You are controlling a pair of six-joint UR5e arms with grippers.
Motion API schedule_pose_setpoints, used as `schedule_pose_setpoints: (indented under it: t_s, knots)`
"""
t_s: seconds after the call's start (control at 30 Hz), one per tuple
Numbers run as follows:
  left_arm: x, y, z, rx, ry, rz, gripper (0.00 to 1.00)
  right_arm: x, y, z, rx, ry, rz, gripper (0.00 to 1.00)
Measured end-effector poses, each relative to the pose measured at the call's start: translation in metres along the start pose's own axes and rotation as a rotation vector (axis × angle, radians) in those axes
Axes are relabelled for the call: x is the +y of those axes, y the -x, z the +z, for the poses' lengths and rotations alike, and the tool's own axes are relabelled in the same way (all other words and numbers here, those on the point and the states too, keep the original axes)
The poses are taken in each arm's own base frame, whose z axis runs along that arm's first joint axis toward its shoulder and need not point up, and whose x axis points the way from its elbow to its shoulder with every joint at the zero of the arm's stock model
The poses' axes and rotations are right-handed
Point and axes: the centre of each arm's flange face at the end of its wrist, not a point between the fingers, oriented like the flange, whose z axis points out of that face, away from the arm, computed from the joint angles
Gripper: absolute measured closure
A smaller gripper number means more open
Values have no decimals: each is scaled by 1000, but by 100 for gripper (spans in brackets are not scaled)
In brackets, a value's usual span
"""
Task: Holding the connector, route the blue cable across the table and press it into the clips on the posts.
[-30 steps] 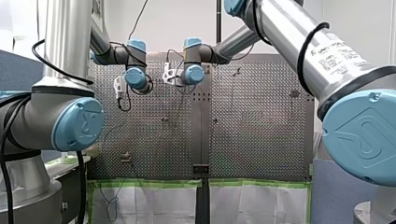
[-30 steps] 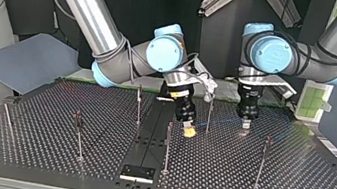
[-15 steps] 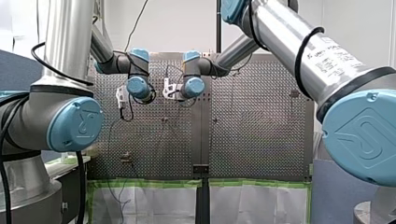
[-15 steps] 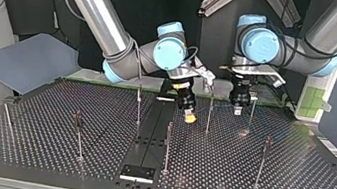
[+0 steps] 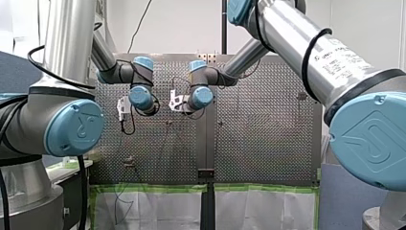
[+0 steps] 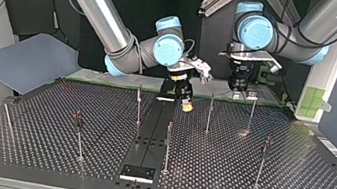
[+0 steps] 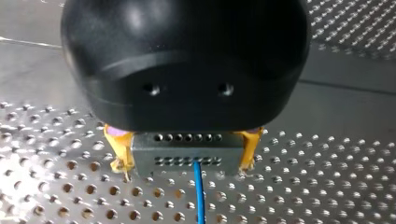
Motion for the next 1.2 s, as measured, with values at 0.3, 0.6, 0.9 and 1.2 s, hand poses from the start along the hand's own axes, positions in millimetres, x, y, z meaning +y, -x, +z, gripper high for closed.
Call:
schedule_pose_setpoints:
  t_s: [0.3,0.6,0.9,1.2]
  knots:
    - [-5,-14,-9,-7,-22,-17,98,2,26,-9,-53,3,-8,100]
    - [-4,-41,4,7,-19,-29,98,4,35,-12,-72,3,-10,100]
    - [-1,-53,16,1,-46,-48,98,11,55,-5,-98,-3,-4,100]
    - [-3,-68,31,-11,-88,-69,98,25,70,4,-108,-19,23,100]
